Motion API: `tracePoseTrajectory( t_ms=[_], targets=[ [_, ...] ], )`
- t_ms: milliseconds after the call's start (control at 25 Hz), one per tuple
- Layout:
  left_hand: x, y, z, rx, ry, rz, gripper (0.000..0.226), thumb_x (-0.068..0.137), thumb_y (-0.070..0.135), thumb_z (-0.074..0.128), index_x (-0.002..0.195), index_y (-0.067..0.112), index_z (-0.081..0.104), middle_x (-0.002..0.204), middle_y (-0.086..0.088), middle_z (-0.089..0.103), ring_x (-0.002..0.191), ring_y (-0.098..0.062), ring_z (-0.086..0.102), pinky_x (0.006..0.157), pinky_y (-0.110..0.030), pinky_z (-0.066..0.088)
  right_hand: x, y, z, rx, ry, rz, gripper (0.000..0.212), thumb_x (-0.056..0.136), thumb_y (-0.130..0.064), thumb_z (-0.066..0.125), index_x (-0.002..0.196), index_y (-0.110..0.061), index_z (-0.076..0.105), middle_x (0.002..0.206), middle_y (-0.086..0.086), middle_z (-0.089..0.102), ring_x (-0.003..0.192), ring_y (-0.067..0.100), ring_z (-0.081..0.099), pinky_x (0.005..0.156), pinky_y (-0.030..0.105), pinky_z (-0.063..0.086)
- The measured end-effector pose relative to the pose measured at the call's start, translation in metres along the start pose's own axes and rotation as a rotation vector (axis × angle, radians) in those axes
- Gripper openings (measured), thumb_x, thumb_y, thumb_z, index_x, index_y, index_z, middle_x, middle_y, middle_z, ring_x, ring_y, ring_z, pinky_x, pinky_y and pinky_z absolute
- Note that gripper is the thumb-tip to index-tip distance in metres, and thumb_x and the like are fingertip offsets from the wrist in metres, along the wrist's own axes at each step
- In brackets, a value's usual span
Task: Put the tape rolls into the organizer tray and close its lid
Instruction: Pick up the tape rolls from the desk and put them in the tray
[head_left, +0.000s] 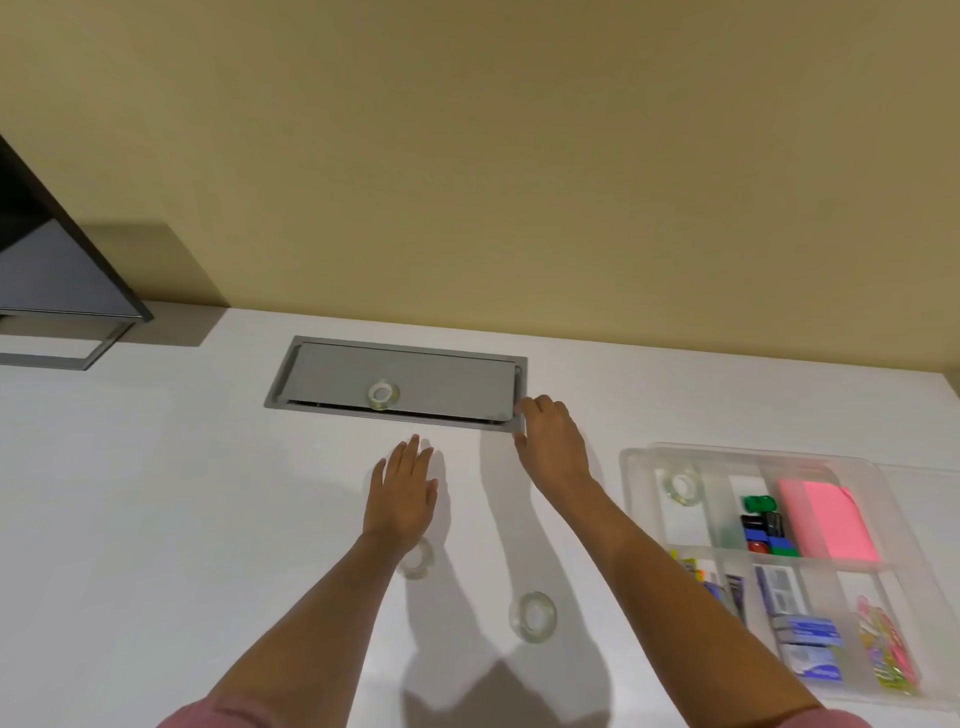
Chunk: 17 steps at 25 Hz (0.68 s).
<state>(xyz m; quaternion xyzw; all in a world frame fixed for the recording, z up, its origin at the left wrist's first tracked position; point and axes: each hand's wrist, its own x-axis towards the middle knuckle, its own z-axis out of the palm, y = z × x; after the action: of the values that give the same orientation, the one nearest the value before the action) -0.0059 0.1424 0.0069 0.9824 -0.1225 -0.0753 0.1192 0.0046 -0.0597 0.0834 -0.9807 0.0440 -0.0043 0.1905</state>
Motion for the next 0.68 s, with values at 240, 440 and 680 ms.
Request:
tracePoseTrajectory(
  t_ms=[240,440,680],
  targets=[
    [0.023,-0.088,-0.021,0.016,-0.042,0.020,0.049,0.101,0.029,0.033,0.147,0.015,0.023,0.159,-0.006,0.013,0.147,-0.025,0.014,0.118,-0.042,0.015,0.050,-0.088,0.063,0.008,-0.099,-0.012,0.039,0.092,-0.015,0.056,0.129,-0.007,0.046,0.126,0.014,0.054,0.114,0.029,0.050,0.092,0.036,0.047],
    [0.039,-0.135,-0.020,-0.021,-0.043,0.043,0.055,0.098,0.039,0.017,0.148,0.016,0.023,0.159,-0.005,0.016,0.146,-0.024,0.017,0.117,-0.042,0.017,0.091,-0.134,0.099,-0.007,-0.185,0.032,0.049,0.090,-0.023,0.059,0.132,-0.008,0.040,0.132,0.015,0.048,0.119,0.029,0.048,0.098,0.036,0.044],
    [0.039,-0.158,-0.004,-0.020,-0.042,0.063,0.061,0.095,0.046,0.012,0.149,0.018,0.017,0.159,-0.003,0.014,0.147,-0.021,0.012,0.120,-0.036,0.002,0.117,-0.162,0.128,-0.093,-0.219,0.015,0.053,0.089,-0.030,0.060,0.134,-0.010,0.039,0.133,0.014,0.047,0.120,0.029,0.046,0.102,0.035,0.044]
  ],
)
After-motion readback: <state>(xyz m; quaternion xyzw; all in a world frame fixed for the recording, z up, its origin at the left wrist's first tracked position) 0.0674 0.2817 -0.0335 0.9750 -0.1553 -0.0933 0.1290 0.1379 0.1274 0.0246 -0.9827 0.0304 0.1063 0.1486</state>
